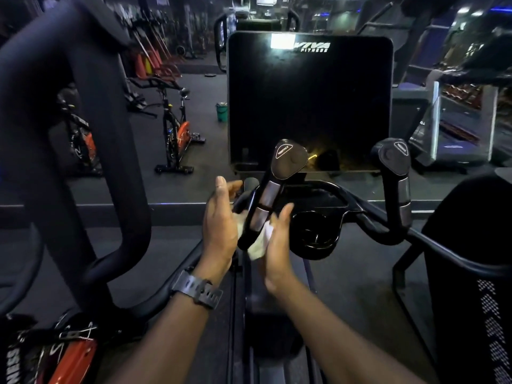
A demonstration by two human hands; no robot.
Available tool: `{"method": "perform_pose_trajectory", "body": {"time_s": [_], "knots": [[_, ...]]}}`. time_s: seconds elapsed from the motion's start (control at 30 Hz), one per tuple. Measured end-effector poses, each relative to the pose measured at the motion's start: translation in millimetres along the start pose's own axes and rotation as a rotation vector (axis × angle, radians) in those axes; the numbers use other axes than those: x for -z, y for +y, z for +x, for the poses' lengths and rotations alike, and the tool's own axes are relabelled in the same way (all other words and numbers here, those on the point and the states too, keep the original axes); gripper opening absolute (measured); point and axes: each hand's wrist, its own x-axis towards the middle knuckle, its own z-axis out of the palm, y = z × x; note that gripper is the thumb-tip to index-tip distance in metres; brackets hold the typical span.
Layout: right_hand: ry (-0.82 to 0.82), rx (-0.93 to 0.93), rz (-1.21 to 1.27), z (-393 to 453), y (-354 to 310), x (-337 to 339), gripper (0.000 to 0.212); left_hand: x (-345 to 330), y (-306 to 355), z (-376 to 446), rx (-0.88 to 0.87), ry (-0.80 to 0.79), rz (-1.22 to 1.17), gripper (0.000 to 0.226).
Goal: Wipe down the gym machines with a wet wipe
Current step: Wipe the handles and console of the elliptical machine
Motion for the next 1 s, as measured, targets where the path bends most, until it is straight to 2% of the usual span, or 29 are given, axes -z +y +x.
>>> {"method": "perform_pose_trajectory", "body": {"time_s": [0.07, 0.1, 0.17, 0.23, 0.33, 0.4, 0.47, 0.57, 0.7, 0.77, 0.9, 1.0], "knots": [[0.065, 0.062, 0.039, 20.1, -31.4, 4.9, 0.082, 0.8, -1.1, 0.9, -0.001, -0.007, 0.005, 0.052], [0.067, 0.103, 0.133, 30.1, -47.6, 6.2, 0.088, 0.9, -1.7, 1.7, -0.005, -0.014, 0.001, 0.053], [0.058, 0.146, 0.224, 34.3, -61.4, 2.0, 0.087, 0.8, -3.8, 3.0, -0.001, -0.035, -0.008, 0.053], [0.052, 0.138, 0.141, 27.7, -37.5, 0.9, 0.078, 1.0, -8.2, 3.3, 0.014, -0.058, -0.011, 0.054], [0.089, 0.027, -0.159, 1.5, 27.4, -2.4, 0.099, 2.9, -16.5, 2.4, 0.055, -0.066, 0.010, 0.054], [0.118, 0.038, -0.178, -9.5, 51.5, -2.6, 0.088, 4.8, -19.8, 1.1, 0.083, -0.082, 0.012, 0.052], [0.140, -0.002, -0.019, -7.6, 39.7, -6.2, 0.080, 6.2, -20.8, -0.6, 0.079, -0.102, 0.036, 0.051], [0.146, 0.012, 0.339, 11.1, 11.0, 1.7, 0.082, 8.3, -21.8, 0.0, 0.053, -0.111, 0.049, 0.049], [0.128, 0.020, 0.482, 11.4, 9.4, 2.2, 0.060, 7.1, -26.4, -2.1, 0.038, -0.176, 0.071, 0.046], [0.160, 0.008, 0.443, 5.6, 19.8, 5.2, 0.064, 7.9, -28.7, -3.9, 0.027, -0.198, 0.088, 0.046], [0.142, 0.058, 0.253, 2.9, 29.7, 15.4, 0.090, 11.2, -29.3, -2.7, 0.044, -0.215, 0.097, 0.044], [0.108, 0.092, 0.145, -3.3, 34.1, 24.8, 0.092, 8.9, -26.9, -2.1, 0.054, -0.234, 0.105, 0.046]]}}
